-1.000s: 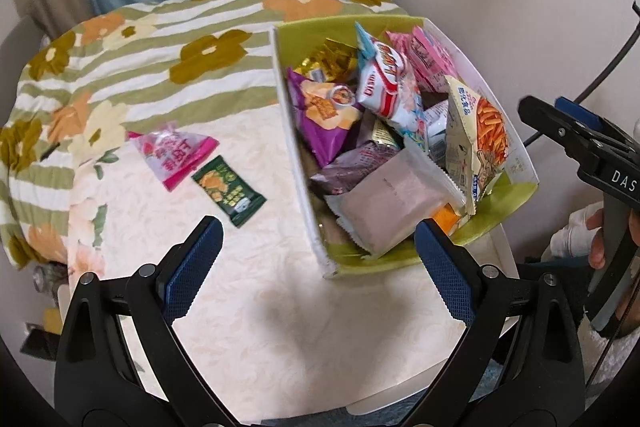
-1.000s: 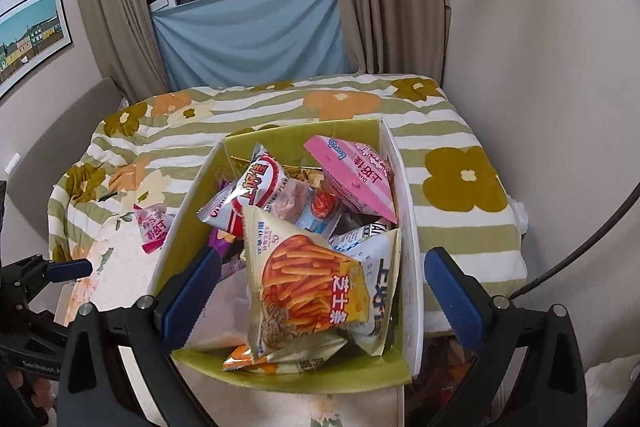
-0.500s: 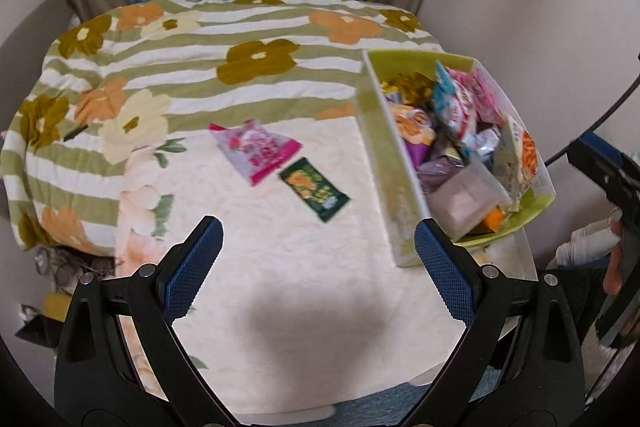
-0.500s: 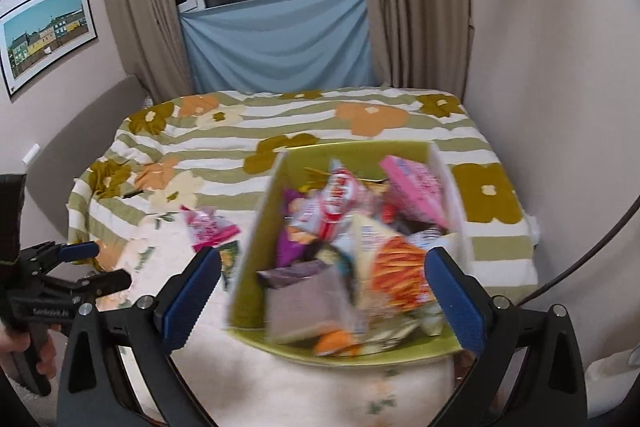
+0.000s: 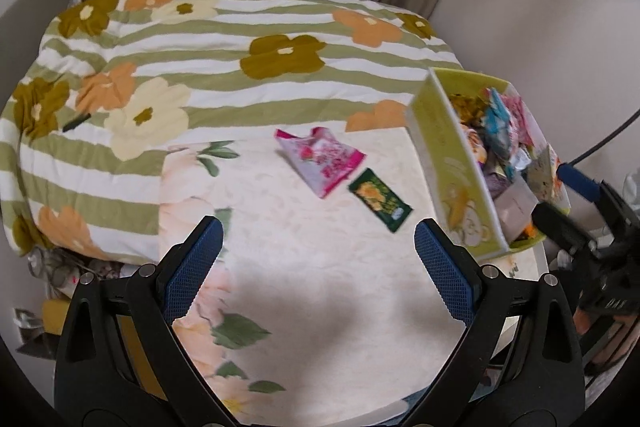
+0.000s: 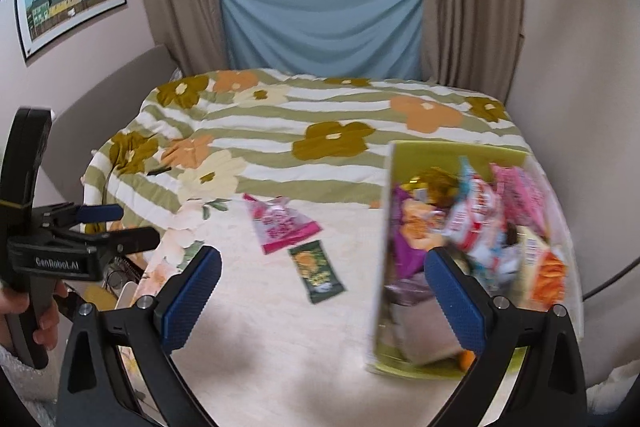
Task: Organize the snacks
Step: 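Move both tools over the pink strawberry bag and green cracker packet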
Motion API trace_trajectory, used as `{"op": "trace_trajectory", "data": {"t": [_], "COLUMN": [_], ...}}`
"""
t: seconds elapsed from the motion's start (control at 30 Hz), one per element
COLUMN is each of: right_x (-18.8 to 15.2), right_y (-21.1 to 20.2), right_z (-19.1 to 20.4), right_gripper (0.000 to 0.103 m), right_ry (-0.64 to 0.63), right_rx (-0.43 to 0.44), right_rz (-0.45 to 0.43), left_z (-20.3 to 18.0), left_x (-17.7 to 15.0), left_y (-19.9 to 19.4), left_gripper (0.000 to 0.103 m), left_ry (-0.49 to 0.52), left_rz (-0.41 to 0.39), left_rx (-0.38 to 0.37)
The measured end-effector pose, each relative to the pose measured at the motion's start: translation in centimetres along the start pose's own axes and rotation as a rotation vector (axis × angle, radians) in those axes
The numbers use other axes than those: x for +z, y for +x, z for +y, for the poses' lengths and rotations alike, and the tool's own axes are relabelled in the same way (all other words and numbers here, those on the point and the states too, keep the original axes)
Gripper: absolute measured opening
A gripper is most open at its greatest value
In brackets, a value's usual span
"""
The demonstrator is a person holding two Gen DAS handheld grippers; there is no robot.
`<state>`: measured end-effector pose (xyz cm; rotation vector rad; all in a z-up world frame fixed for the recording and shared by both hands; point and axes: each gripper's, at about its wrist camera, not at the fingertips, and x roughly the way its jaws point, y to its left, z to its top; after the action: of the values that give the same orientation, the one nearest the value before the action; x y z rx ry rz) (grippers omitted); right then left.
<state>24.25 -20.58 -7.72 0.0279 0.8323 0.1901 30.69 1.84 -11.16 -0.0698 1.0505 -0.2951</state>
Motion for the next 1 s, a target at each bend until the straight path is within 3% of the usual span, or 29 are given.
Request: {"op": "trace_trajectory", "data": {"t": [0.23,0.57,0.77,1.0], "right_x": [-1.0,-5.0,-5.9,-6.1], "right_y": [5.8,14.6,18.4,20.7], "right_z": [4.2,4.3,3.5,2.5], "right_gripper": [0.101,0.101,0.1,0.1], "right_ry": [-0.049,-0.157,-0.235,-0.273], "right_rx": [0.001,-0.008,-0.029,-0.004], "right_rz": [0.073,0.195,0.2,0.203], "left_z": [3.7,2.3,0.4,-0.2], "left_x": [2.0,5.0,6.6,8.1], "left_y": [4.1,14.6,20.9,25.7], "left_gripper": [0.096,0.096,0.096,0.096], "left_ry": [-0.027,-0.101,-0.178,-0.248], "left_rz": [0.071,0.164,0.207,0.234], "left_rx": [-0.04,-0.064,-0.013,0.108]}}
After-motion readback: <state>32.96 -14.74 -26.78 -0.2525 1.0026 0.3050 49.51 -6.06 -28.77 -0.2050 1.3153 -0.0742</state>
